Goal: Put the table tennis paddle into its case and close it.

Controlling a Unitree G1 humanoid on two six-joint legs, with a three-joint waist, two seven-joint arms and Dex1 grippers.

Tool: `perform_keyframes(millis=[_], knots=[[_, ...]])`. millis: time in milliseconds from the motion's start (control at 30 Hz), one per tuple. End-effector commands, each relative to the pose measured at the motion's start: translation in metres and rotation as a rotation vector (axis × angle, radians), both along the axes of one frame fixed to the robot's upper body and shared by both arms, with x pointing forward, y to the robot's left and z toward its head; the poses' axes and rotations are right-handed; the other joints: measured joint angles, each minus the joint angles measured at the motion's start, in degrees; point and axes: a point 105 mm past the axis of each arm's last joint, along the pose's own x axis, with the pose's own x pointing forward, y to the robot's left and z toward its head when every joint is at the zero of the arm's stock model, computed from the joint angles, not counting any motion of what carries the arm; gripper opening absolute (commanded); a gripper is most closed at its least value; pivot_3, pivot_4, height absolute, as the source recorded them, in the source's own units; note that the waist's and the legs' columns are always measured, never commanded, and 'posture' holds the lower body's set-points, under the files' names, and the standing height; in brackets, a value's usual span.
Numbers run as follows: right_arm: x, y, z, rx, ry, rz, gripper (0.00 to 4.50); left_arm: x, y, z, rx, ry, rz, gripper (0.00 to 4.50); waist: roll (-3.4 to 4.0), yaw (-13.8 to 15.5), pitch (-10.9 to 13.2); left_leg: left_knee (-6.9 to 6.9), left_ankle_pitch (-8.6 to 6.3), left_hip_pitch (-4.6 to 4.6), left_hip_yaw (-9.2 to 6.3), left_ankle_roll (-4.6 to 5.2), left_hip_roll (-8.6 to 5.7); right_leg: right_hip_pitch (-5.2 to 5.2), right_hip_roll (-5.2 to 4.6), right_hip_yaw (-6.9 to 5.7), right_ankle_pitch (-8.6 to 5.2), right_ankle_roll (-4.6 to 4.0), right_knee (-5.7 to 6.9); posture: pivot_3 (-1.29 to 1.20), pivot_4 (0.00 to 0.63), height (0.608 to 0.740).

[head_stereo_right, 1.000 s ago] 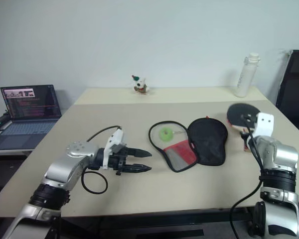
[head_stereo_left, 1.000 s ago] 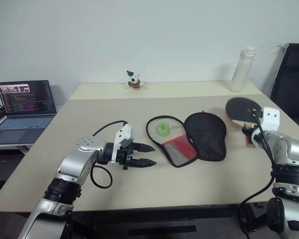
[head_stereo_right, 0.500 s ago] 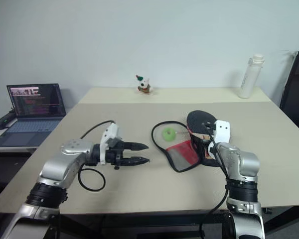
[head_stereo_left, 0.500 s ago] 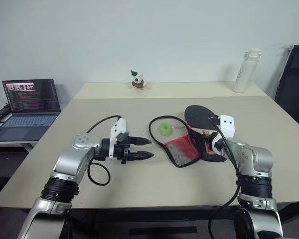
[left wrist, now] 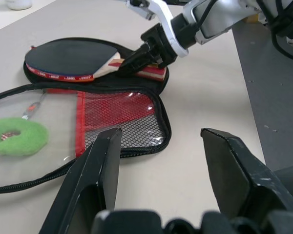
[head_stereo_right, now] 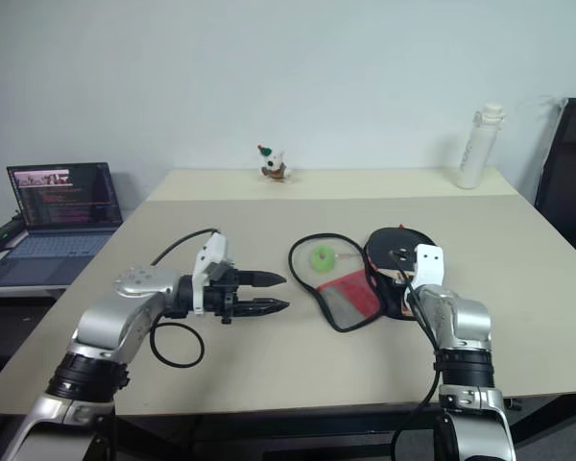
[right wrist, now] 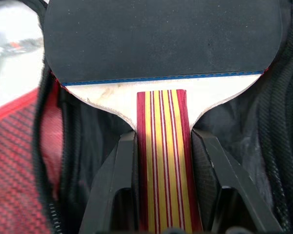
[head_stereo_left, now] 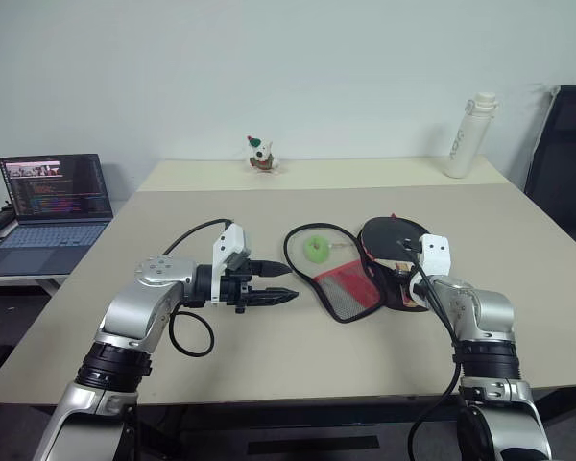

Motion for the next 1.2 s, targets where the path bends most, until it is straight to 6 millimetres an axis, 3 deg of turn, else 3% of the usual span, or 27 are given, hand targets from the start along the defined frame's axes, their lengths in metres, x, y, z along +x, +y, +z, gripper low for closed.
perform_keyframes(millis=[33, 467, 633, 800, 867, 933, 1067, 1200], knots=[[0.008, -0.007, 0.027, -0.023, -0.110, -0.023, 1.10, -0.004, -0.001, 0.014, -0.017, -0.053, -0.013, 2.80, 0.00, 0.00, 0.00, 0.00, 0.00, 0.00, 0.00, 0.00, 0.00, 0.00, 0.00, 0.00, 0.00, 0.00, 0.00, 0.00, 0.150, 0.740], [0.007, -0.003, 0.022, -0.019, -0.102, -0.002, 1.10, -0.004, 0.000, 0.013, -0.008, -0.050, -0.011, 2.80, 0.00, 0.00, 0.00, 0.00, 0.00, 0.00, 0.00, 0.00, 0.00, 0.00, 0.00, 0.00, 0.00, 0.00, 0.00, 0.00, 0.150, 0.740], [0.003, 0.006, 0.025, 0.004, -0.110, 0.025, 2.76, -0.004, 0.000, 0.011, -0.002, -0.047, -0.010, 2.80, 0.00, -0.03, 0.00, 0.00, 0.00, 0.00, 0.00, 0.00, 0.01, 0.00, 0.00, 0.00, 0.00, 0.00, 0.01, 0.00, 0.150, 0.740], [-0.016, 0.013, 0.031, -0.050, -0.127, 0.129, 4.47, 0.000, 0.002, 0.008, -0.002, -0.049, 0.021, 2.80, -0.01, 0.08, 0.00, 0.00, 0.00, 0.00, -0.02, 0.00, 0.01, 0.00, 0.00, -0.01, -0.01, 0.01, 0.01, 0.00, 0.150, 0.740], [-0.028, 0.020, 0.035, -0.062, -0.139, 0.218, 4.47, 0.004, 0.005, 0.006, 0.004, -0.049, 0.052, 2.80, -0.01, 0.12, 0.00, 0.00, 0.00, -0.01, -0.02, 0.00, 0.00, 0.00, 0.00, -0.01, -0.02, 0.03, -0.01, 0.00, 0.150, 0.740], [-0.050, 0.032, 0.052, -0.049, -0.203, 0.377, 4.47, 0.019, 0.012, 0.000, 0.035, -0.078, 0.147, 2.80, 0.00, 0.24, 0.00, 0.01, 0.00, -0.01, -0.02, 0.00, -0.01, 0.01, -0.01, -0.01, -0.03, 0.05, -0.01, 0.00, 0.150, 0.740], [-0.075, 0.034, 0.071, -0.090, -0.278, 0.509, 4.47, 0.046, 0.024, -0.015, 0.081, -0.105, 0.295, 2.80, -0.03, 0.41, -0.01, 0.06, 0.00, 0.00, -0.05, 0.00, 0.02, 0.02, 0.01, -0.05, -0.04, 0.07, 0.00, 0.00, 0.150, 0.740], [-0.083, 0.030, 0.087, -0.147, -0.362, 0.560, 4.50, 0.063, 0.026, -0.034, 0.137, -0.104, 0.353, 1.51, -0.09, 0.62, -0.05, 0.16, 0.02, 0.01, -0.10, 0.03, 0.03, 0.11, 0.02, -0.13, -0.05, 0.08, -0.06, 0.00, 0.150, 0.740]])
